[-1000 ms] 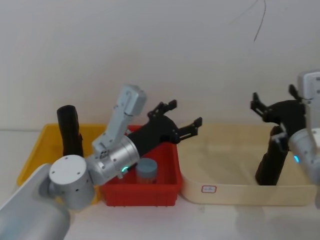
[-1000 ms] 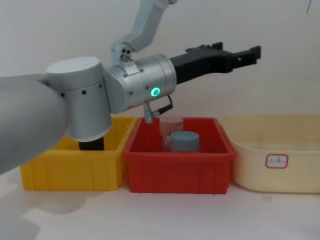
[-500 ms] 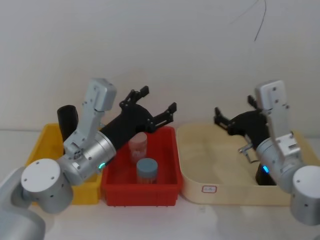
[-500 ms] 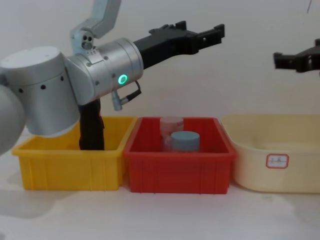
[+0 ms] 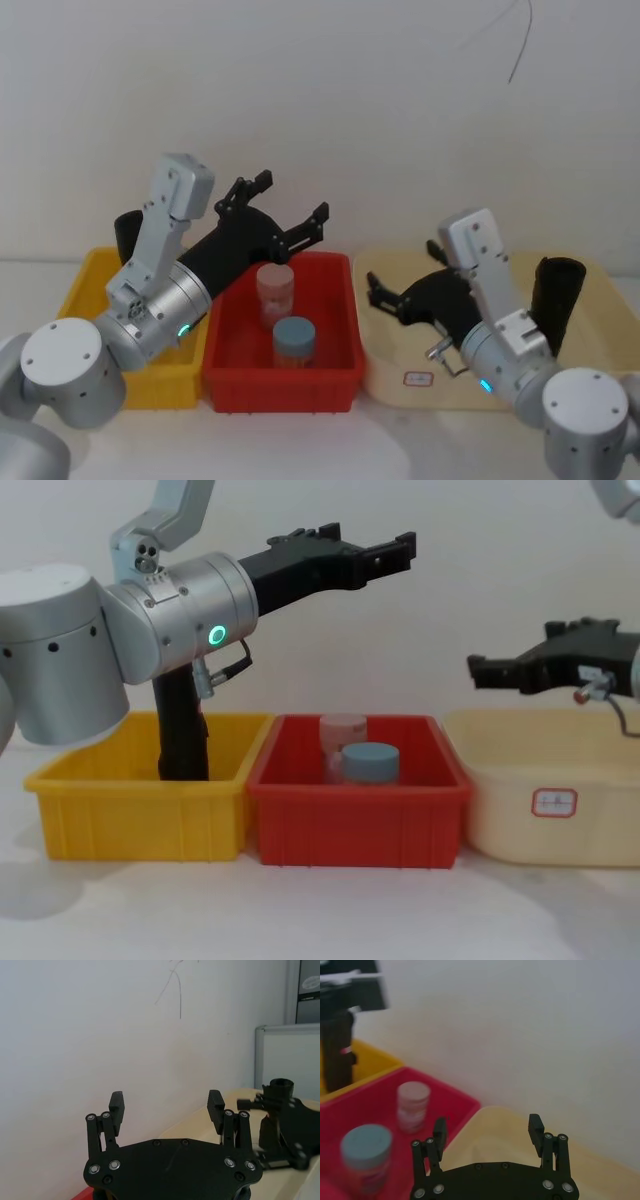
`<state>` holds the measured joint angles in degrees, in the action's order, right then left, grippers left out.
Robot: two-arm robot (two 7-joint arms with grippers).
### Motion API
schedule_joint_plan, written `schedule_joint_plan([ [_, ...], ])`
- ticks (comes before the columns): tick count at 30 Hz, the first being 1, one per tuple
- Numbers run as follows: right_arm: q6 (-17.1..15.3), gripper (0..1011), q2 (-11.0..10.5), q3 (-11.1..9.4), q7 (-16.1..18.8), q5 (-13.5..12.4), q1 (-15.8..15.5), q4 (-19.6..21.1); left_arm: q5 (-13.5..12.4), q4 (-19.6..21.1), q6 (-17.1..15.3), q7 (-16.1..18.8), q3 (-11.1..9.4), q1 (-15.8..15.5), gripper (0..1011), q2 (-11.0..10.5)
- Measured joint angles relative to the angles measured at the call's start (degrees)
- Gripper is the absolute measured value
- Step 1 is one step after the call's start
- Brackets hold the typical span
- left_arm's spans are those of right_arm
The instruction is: Pick up the garbage bag with the one hand and transfer it to the other hand.
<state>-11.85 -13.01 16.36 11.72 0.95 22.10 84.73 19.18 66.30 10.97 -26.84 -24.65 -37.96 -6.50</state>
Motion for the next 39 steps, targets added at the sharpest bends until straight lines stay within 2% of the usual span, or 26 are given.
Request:
schedule_joint_plan([
  [11, -2.1, 1000, -0.4, 1.8, 3.8, -0.5, -2.5, 2.5, -1.2, -0.9, -1.6, 0.8, 0.0, -0.9, 1002, 0.0],
  [16, -3.2, 1000, -0.5, 1.9, 5.6, -2.0, -3.2, 3.5, -1.5, -1.1, -1.9, 1.0, 0.0, -1.1, 1002, 0.0],
  [23, -5.9, 1000, -0.2, 1.4, 8.8, -5.6, -3.4, 4.1, -1.8, -1.4, -2.2, 1.2, 0.0, -1.2, 1001, 0.0],
  [30, -8.1, 1000, 0.3, 1.8, 11.0, -7.5, -2.2, 3.0, -1.9, -1.5, -2.3, 1.2, 0.0, -1.3, 1002, 0.0],
  [39, -10.2, 1000, 1.5, 3.9, 12.9, -8.3, 1.8, -1.4, -2.0, -1.5, -2.5, 1.3, 0.0, -1.4, 1002, 0.0],
])
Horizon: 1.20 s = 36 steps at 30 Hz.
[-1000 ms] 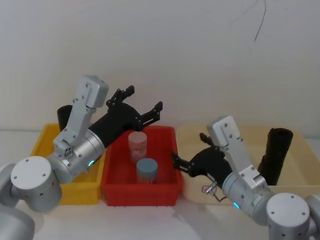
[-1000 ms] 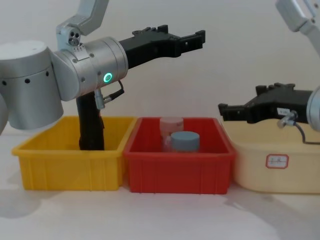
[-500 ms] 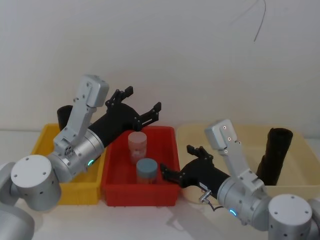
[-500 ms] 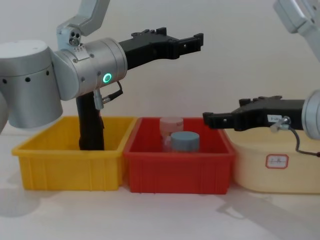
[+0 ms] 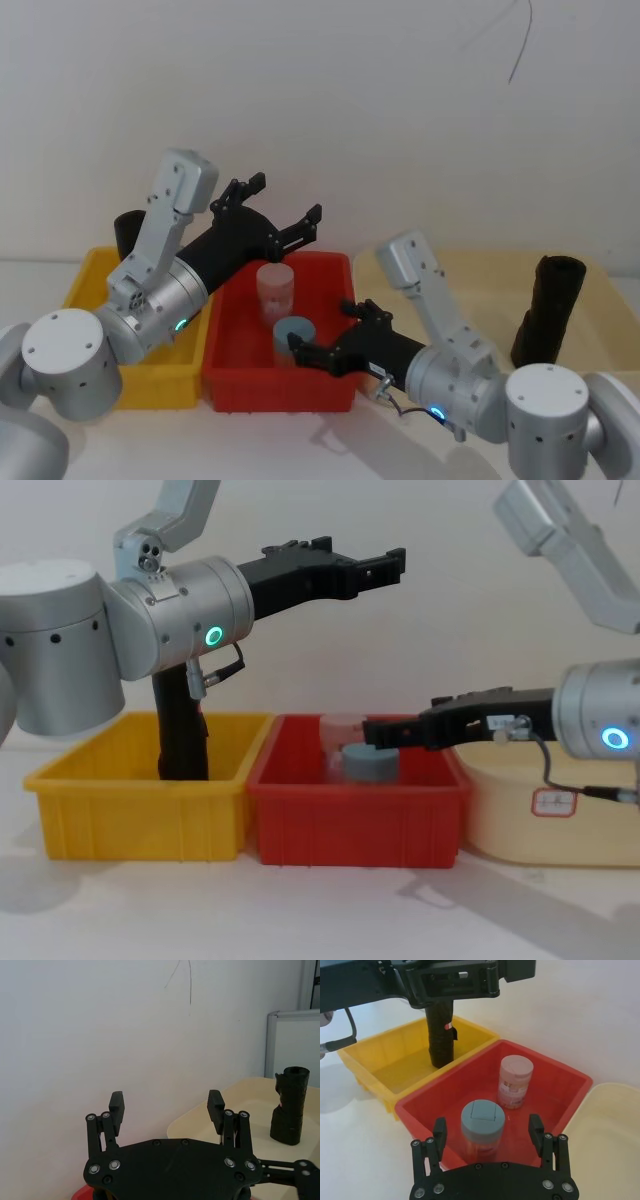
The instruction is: Pick up the garbage bag with the one hand and transfer it to the other hand.
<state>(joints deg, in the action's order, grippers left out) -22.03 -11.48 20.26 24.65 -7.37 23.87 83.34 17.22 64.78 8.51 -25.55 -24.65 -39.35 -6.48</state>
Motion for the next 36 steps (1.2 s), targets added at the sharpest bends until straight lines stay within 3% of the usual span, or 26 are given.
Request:
schedule_joint_plan([
  [17, -0.7, 1000, 1.3, 2.3, 1.0, 0.1, 6.4, -8.0, -0.1, -0.1, -0.1, 0.0, 0.0, -0.1, 1002, 0.0],
  [36, -2.5, 1000, 2.6, 3.5, 2.2, -1.2, 10.4, -13.7, -0.1, 0.0, -0.1, 0.0, 0.0, -0.1, 1002, 0.0],
])
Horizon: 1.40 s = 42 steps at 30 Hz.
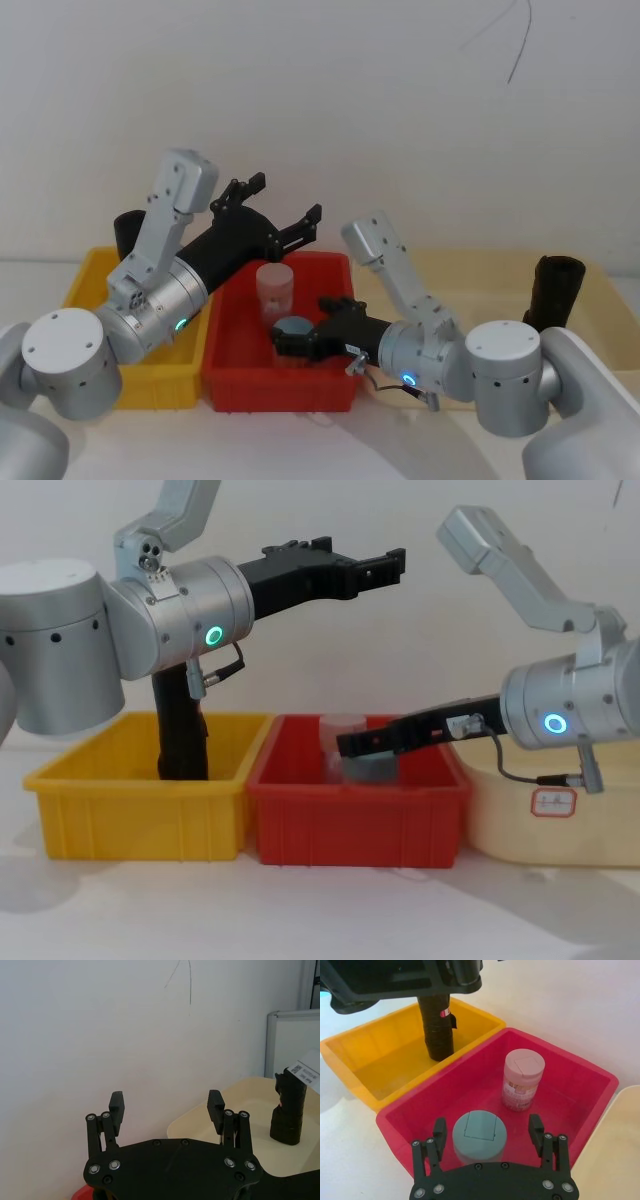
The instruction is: Pick up the garbage bag with the one hand and transfer it to the other hand.
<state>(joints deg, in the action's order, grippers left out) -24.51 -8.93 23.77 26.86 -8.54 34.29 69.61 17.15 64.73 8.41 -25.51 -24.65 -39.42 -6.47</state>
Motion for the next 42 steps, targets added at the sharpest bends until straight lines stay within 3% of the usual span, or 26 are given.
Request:
schedule_joint_plan([
  [31, -2.1, 1000, -0.1, 3.3, 0.0, 0.3, 2.8, -3.3, 0.0, 0.0, 0.0, 0.0, 0.0, 0.0, 1002, 0.0],
  [37, -2.4, 908, -0.2, 3.8, -0.3, 0.4, 3.0, -3.5, 0.0, 0.0, 0.0, 0.0, 0.0, 0.0, 1002, 0.0],
  [42, -2.5, 738, -0.2, 4.0, -0.5, 0.4, 3.1, -3.6, 0.0, 0.0, 0.0, 0.0, 0.0, 0.0, 1001, 0.0],
])
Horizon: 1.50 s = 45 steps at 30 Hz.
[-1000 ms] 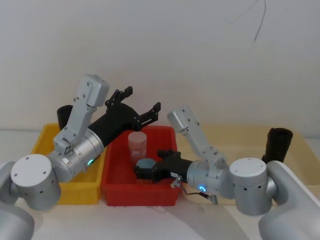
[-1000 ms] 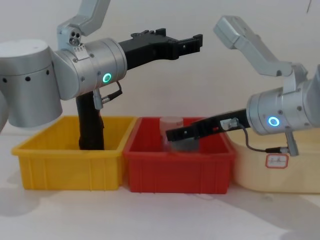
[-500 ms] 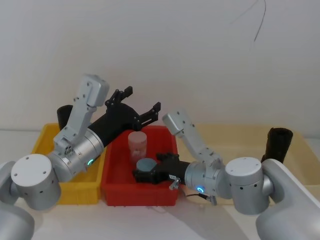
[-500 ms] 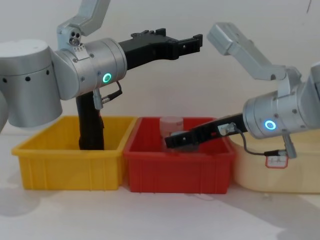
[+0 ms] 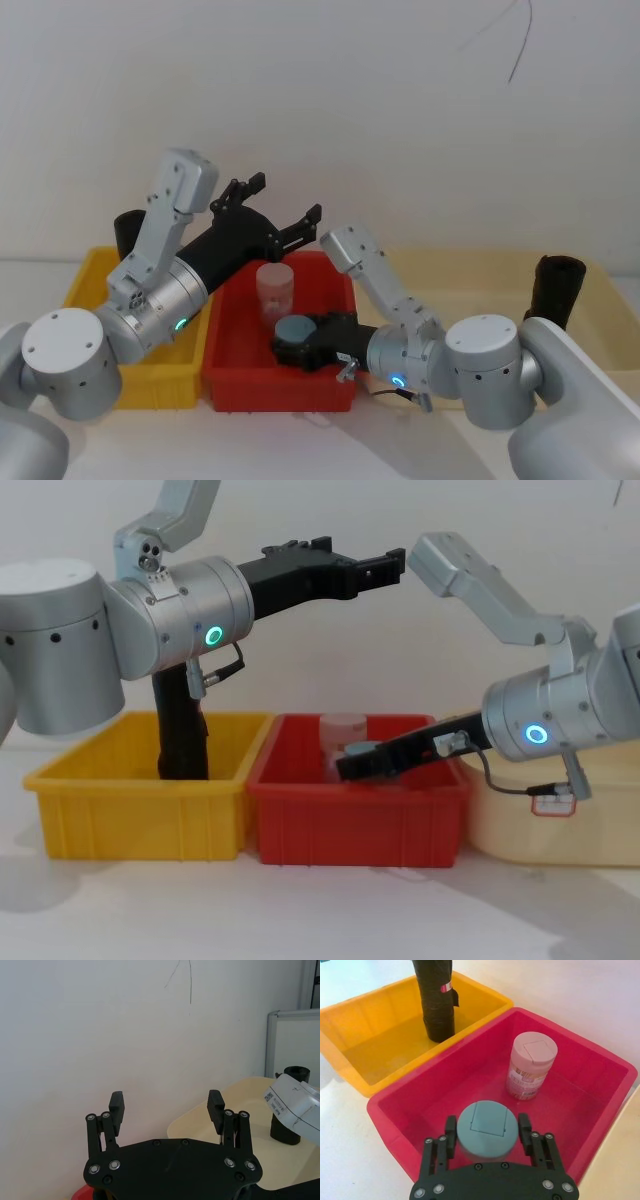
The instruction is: Pick up the garbage bag with the one hand and transfer it to the other hand.
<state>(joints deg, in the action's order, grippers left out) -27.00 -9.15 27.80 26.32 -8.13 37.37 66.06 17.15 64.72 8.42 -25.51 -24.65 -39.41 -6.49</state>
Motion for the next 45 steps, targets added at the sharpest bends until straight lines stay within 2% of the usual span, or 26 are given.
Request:
schedule_joint_plan([
  [4, 0.0, 668, -0.1, 0.0, -0.3, -0.1, 0.0, 0.0, 0.0, 0.0, 0.0, 0.0, 0.0, 0.0, 1002, 0.0],
  [11, 0.2, 666, -0.3, -0.8, -1.1, -0.9, -0.4, 0.8, 0.0, 0.0, 0.0, 0.0, 0.0, 0.0, 1002, 0.0],
  [20, 0.8, 666, -1.0, -4.6, -2.9, -3.5, -1.2, 4.4, 0.0, 0.0, 0.0, 0.0, 0.0, 0.0, 1001, 0.0],
  [27, 1.7, 666, -1.9, -9.0, -5.0, -5.6, -1.4, 8.1, 0.0, 0.0, 0.0, 0.0, 0.0, 0.0, 1001, 0.0],
  [34, 2.8, 666, -3.4, -12.3, -7.5, -6.3, -1.4, 10.1, 0.0, 0.0, 0.0, 0.0, 0.0, 0.0, 1002, 0.0],
  [40, 4.0, 666, -5.1, -13.8, -9.3, -5.7, -1.5, 10.6, 0.0, 0.0, 0.0, 0.0, 0.0, 0.0, 1002, 0.0],
  [45, 4.6, 666, -6.1, -13.9, -9.9, -4.6, -2.1, 10.3, 0.0, 0.0, 0.0, 0.0, 0.0, 0.0, 1002, 0.0],
])
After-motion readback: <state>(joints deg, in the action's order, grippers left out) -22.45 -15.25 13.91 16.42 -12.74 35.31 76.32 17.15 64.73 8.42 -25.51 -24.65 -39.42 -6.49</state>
